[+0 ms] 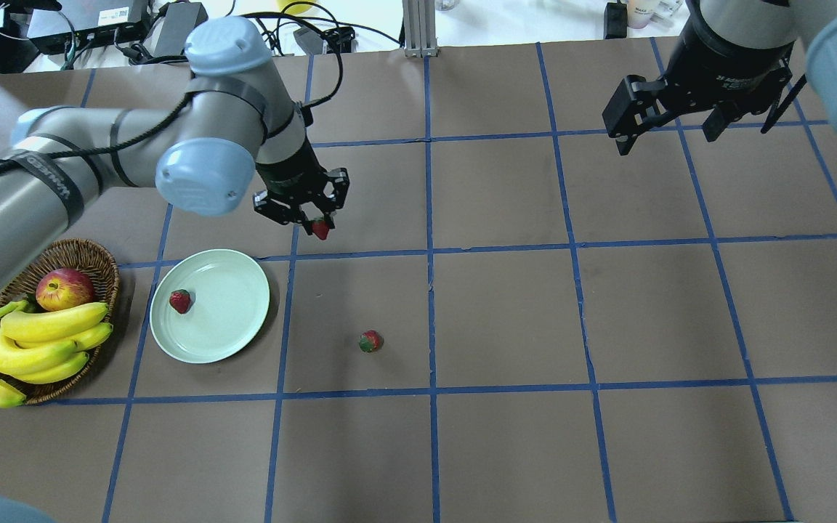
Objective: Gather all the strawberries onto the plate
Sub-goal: 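Carry the strawberry onto the plate and open the left gripper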
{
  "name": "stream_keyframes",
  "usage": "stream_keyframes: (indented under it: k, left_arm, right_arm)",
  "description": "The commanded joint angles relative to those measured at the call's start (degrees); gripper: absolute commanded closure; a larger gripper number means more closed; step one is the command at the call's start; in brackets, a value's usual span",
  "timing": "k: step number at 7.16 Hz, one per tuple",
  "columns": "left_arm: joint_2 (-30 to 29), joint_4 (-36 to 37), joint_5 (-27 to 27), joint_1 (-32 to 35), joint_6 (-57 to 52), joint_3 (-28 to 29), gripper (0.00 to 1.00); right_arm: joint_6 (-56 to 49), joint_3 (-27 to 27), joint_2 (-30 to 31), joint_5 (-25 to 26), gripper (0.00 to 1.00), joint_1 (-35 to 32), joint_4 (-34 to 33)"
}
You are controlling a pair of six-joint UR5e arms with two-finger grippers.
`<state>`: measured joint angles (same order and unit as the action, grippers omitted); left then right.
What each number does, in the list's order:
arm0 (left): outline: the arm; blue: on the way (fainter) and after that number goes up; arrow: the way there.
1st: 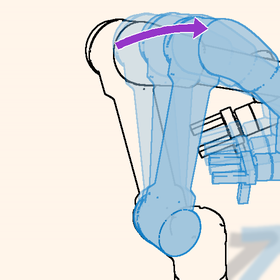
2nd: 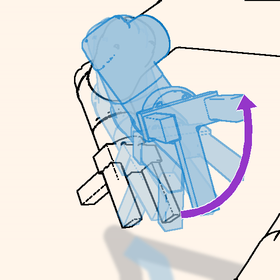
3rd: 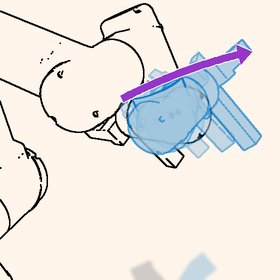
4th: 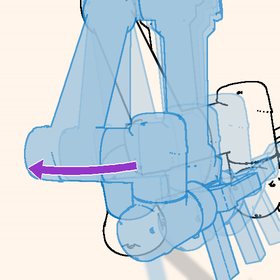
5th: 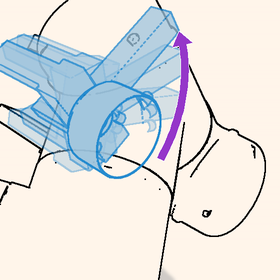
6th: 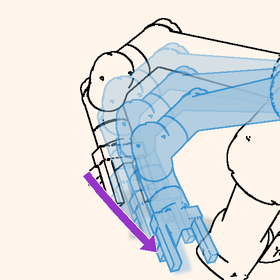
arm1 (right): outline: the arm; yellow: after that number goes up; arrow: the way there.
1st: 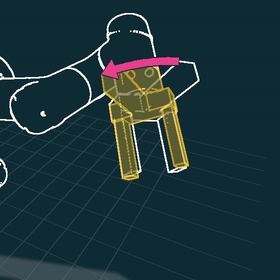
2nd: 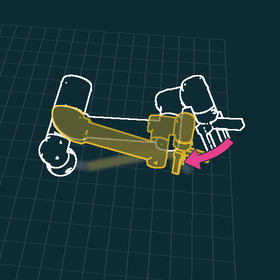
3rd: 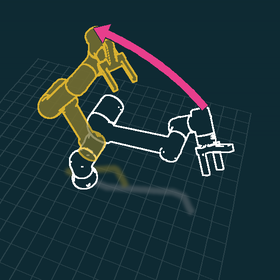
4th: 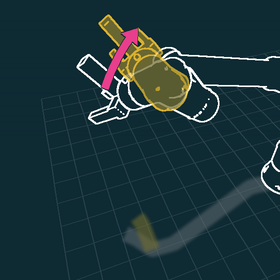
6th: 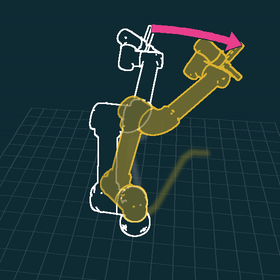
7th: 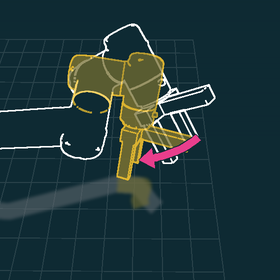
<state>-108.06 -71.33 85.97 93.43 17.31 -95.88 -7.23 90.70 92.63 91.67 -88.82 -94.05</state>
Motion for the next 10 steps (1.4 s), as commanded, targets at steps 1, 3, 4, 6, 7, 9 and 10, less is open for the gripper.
stream_keyframes:
  k: [1, 3, 4, 6, 7, 9, 10]
  left_arm:
    - [0.2, -1.4, 3.3, -6.1, -8.2, -0.7, 1.0]
    - [0.0, 0.8, 7.6, -9.6, -12.6, -6.3, 1.0]
    - [-0.2, 1.2, 7.5, -11.7, -14.7, -8.1, 1.0]
    - [-1.1, 1.9, 7.8, -12.4, -15.5, -8.9, 1.0]
    - [-1.2, 1.9, 7.9, -12.5, -15.4, -9.0, 1.0]
    - [-1.8, 1.8, 9.4, -12.5, -15.3, -8.9, 0.22]
    - [-1.7, 1.9, 9.4, -12.5, -15.4, -8.5, 0.0]
  right_arm:
    - [0.3, 0.0, -0.1, 0.0, 0.0, 0.0, -0.5]
    - [0.4, 0.0, -0.1, 0.0, 0.0, 0.0, -0.8]
    - [0.4, 0.0, -0.1, 0.0, 0.0, 0.0, -0.7]
    - [0.4, 0.0, 0.0, 0.0, 0.0, 0.0, -0.8]
    - [0.4, 0.0, 0.0, 0.0, 0.0, 0.1, -0.8]
    - [0.4, 0.0, 0.0, 0.0, 0.0, 0.0, -0.7]
    - [0.4, 0.0, 0.0, 0.0, 0.0, 0.0, -0.7]
